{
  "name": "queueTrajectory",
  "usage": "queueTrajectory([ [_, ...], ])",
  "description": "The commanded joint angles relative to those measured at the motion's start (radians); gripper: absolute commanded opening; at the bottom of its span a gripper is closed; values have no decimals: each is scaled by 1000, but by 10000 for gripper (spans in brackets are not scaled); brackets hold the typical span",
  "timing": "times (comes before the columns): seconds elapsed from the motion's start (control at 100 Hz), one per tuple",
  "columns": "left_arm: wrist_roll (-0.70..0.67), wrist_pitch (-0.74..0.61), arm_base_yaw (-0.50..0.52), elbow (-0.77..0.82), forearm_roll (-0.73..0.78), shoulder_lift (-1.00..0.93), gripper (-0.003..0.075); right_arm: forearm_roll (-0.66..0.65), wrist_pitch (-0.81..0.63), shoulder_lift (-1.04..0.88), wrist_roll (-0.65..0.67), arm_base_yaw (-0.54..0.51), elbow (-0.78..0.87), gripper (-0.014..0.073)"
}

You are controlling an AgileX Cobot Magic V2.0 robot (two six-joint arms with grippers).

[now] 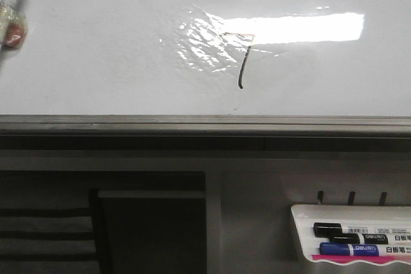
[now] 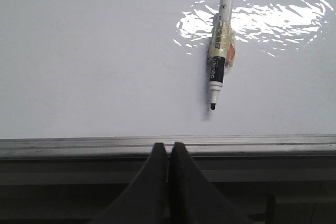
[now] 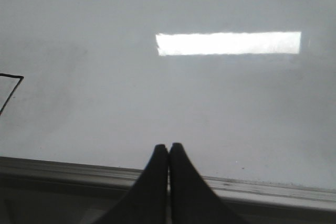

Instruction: Write number 7 on whiteboard

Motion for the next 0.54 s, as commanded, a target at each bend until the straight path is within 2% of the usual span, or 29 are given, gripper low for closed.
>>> queueTrajectory([
  [0.0, -2, -80, 2, 33, -10, -30, -20, -206, -93, -17, 189, 1, 30, -71],
  [0.05, -2, -80, 2, 33, -10, -30, -20, -228, -82, -17, 233, 1, 30, -71],
  [0.12, -2, -80, 2, 33, -10, -30, -20, -175, -77, -17, 233, 1, 30, -71],
  [0.53, -2, -80, 2, 33, -10, -30, -20, -175, -73, -17, 233, 1, 30, -71],
])
